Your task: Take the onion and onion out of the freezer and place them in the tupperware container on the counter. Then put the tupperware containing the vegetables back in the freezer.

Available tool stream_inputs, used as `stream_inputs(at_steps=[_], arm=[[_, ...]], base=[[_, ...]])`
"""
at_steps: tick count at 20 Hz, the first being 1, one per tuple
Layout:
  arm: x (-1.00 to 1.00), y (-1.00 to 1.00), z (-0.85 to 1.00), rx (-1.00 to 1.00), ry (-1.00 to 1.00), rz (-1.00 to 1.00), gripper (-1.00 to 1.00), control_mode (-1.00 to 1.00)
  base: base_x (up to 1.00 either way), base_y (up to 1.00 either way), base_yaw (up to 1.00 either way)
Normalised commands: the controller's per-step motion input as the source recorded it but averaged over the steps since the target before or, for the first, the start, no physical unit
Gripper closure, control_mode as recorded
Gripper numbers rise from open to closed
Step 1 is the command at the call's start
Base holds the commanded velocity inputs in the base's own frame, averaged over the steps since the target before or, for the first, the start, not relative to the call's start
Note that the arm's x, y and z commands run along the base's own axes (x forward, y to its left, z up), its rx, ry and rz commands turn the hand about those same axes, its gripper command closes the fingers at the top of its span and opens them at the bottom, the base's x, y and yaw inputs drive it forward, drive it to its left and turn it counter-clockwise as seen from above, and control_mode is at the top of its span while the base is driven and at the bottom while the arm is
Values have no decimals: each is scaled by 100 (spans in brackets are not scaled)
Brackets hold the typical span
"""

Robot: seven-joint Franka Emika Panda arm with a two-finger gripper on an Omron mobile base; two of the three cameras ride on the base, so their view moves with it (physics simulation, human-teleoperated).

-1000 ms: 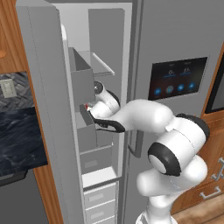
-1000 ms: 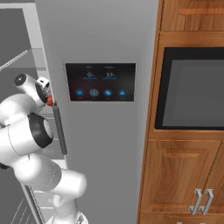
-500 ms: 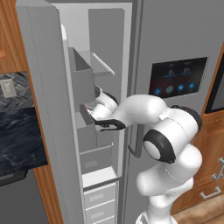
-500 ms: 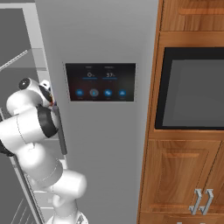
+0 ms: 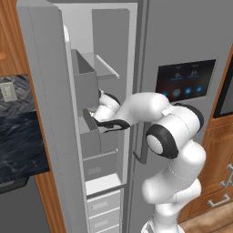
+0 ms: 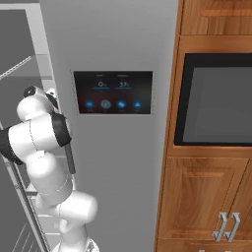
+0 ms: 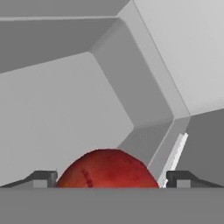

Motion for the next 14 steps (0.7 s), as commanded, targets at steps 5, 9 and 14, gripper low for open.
stream_inputs(at_steps=[5, 9, 14], arm=[[8, 6, -26, 0, 0, -4, 100, -100], [-21, -17, -37, 0, 0, -8, 100, -100], [-35, -34, -28, 0, 0, -8, 100, -100]], base=[[0, 0, 0], [0, 0, 0], [0, 0, 0]])
